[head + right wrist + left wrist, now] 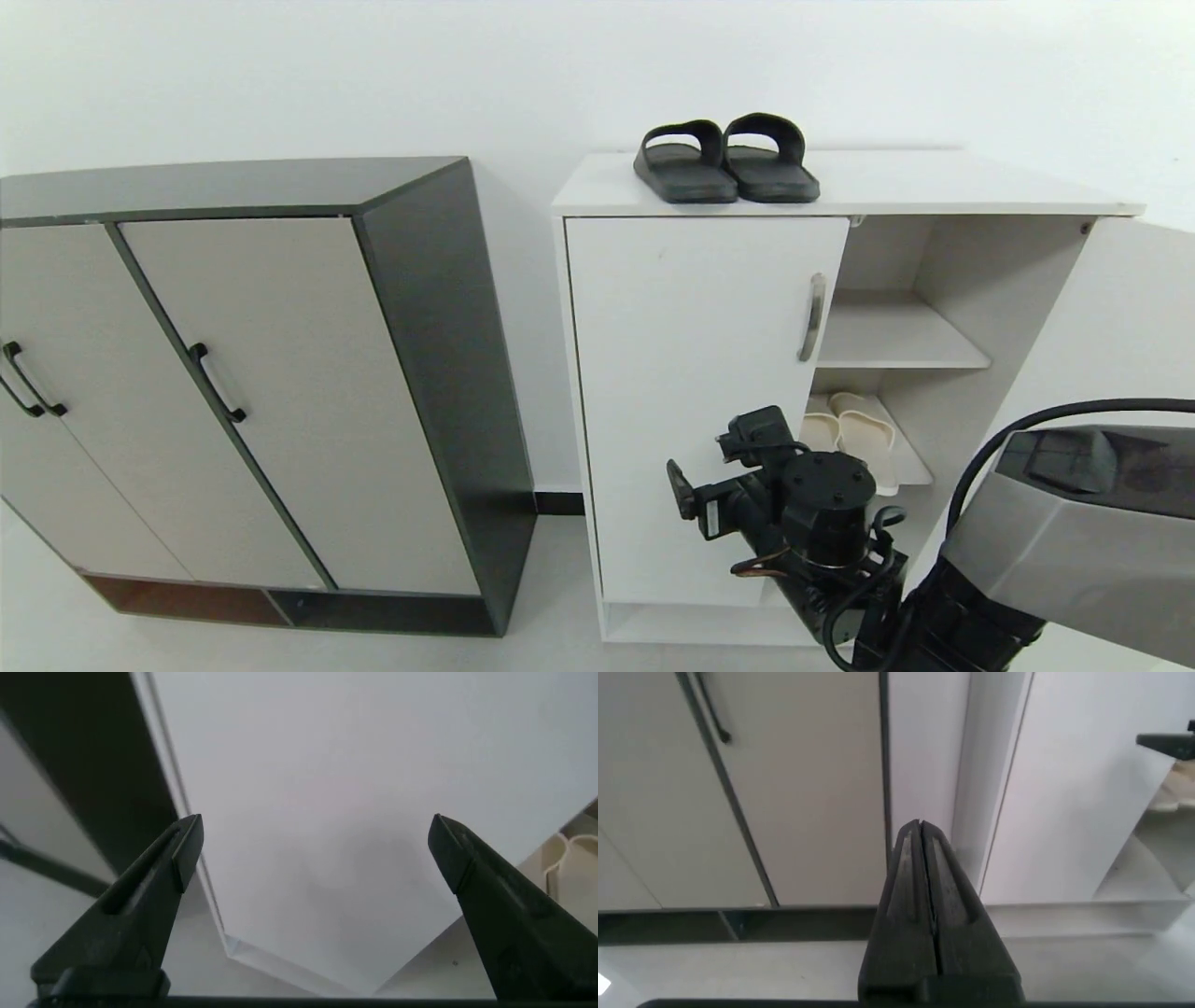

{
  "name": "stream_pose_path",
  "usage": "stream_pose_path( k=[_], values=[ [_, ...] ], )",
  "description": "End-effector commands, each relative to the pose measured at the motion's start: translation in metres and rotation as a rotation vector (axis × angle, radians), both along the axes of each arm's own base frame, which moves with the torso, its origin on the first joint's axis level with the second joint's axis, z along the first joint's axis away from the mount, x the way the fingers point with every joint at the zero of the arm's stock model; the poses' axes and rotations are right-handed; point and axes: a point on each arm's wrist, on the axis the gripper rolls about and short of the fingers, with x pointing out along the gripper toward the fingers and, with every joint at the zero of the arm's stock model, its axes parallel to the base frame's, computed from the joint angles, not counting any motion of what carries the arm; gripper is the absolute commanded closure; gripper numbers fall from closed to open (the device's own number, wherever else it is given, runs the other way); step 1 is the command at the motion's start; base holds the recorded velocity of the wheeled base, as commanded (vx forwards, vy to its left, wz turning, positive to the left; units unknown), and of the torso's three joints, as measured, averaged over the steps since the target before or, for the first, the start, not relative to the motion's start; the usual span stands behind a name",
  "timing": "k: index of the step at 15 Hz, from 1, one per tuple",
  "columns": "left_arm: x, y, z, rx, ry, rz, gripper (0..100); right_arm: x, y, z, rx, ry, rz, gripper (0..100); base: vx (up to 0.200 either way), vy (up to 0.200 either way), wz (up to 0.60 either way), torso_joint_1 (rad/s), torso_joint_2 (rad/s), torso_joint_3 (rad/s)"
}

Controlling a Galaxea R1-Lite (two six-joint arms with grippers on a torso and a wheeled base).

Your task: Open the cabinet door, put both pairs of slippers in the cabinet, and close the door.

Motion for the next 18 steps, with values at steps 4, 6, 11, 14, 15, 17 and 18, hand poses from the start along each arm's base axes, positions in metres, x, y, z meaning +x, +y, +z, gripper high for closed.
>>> stream_pose_path(
  k=[4, 6, 11, 14, 15, 17, 18],
  values=[
    [0.0001, 0.0, 0.0001, -0.001, 0.001, 0.002, 100, -0.0005, -0.0005, 0.0013, 0.001, -0.002, 0.0, 0, 0.0, 0.0, 0.0, 0.118, -0.47, -0.339],
    [0.0001, 0.0, 0.0001, -0.001, 0.001, 0.002, 100, -0.0007, -0.0007, 0.001, -0.001, -0.001, 0.0, 0, 0.0, 0.0, 0.0, 0.141, -0.47, -0.327],
    [0.0001, 0.0, 0.0001, -0.001, 0.001, 0.002, 100, 0.0004, -0.0004, -0.003, -0.009, 0.008, -0.002, 0, 0.0, 0.0, 0.0, 0.168, -0.48, -0.314],
    [0.0001, 0.0, 0.0001, -0.001, 0.001, 0.002, 100, 0.0007, -0.0009, -0.0022, -0.007, 0.006, -0.003, 0, 0.0, 0.0, 0.0, 0.189, -0.49, -0.308],
    [0.0001, 0.0, 0.0001, -0.001, 0.001, 0.002, 100, 0.0007, -0.0009, -0.0022, -0.007, 0.006, -0.003, 0, 0.0, 0.0, 0.0, 0.207, -0.52, -0.315],
    [0.0001, -0.0001, 0.0001, 0.001, 0.001, 0.0, 100, 0.0009, -0.0022, -0.0016, -0.006, 0.005, -0.006, 0, 0.0, 0.0, 0.0, 0.215, -0.52, -0.317],
    [0.0001, -0.0001, 0.0001, 0.001, 0.001, 0.0, 100, 0.0007, -0.0024, -0.0019, -0.007, 0.006, -0.006, 0, 0.0, 0.0, 0.0, 0.222, -0.54, -0.31]
  ],
)
